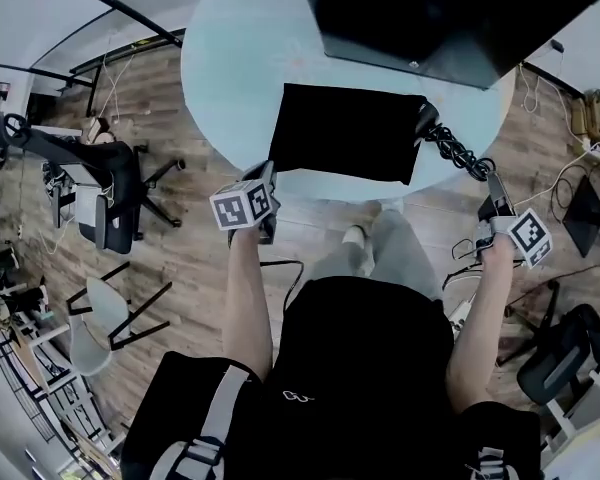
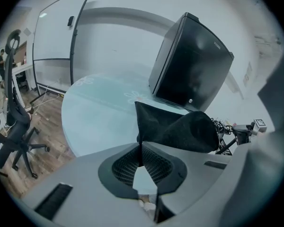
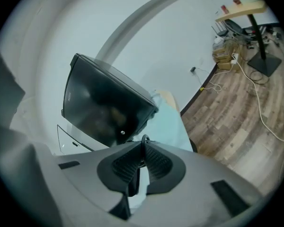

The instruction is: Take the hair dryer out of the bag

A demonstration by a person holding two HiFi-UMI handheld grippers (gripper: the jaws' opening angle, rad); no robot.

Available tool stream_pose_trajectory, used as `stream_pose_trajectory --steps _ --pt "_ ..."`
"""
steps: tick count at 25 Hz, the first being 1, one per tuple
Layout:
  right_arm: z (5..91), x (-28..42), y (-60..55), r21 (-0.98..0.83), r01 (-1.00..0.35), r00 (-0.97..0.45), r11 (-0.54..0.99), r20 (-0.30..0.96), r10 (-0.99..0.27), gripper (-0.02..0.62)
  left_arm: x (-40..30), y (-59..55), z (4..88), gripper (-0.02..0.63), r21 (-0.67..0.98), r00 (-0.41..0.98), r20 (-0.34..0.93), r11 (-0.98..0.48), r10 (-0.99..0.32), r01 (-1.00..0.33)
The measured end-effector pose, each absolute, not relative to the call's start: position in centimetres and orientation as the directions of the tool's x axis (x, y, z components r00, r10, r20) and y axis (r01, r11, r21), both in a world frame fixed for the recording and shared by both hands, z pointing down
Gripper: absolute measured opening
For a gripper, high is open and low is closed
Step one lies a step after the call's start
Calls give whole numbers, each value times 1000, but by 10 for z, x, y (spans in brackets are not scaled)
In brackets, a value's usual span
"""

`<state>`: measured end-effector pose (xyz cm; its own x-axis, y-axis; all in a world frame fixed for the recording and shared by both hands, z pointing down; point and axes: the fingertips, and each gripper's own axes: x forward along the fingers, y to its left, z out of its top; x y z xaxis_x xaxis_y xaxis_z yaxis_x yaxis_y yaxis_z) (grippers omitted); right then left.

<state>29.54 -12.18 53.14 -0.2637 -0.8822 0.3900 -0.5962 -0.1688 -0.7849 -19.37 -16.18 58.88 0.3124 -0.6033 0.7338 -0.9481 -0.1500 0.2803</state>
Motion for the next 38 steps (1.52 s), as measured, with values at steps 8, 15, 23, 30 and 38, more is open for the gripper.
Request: stream_pose_trajectory --steps 8,15,23,30,38 --pt "566 229 -56 -846 -476 -252 -239 392 -885 26 -194 -141 595 18 280 373 724 -247 -580 -928" --pt "600 153 -39 -914 -264 -246 -309 373 -894 25 -200 -121 601 18 295 379 713 -239 -590 -925" --pt "602 106 -90 -933 -230 -291 -277 337 -895 25 -217 -120 588 18 283 362 684 -227 -633 -932" --pt "600 102 -109 -923 -276 -309 -268 350 -884 25 -227 -107 593 18 302 346 685 -181 -642 -936" --pt "574 102 -103 -902 -411 -386 -134 305 -870 181 -244 -104 583 78 265 224 667 -55 -711 -963"
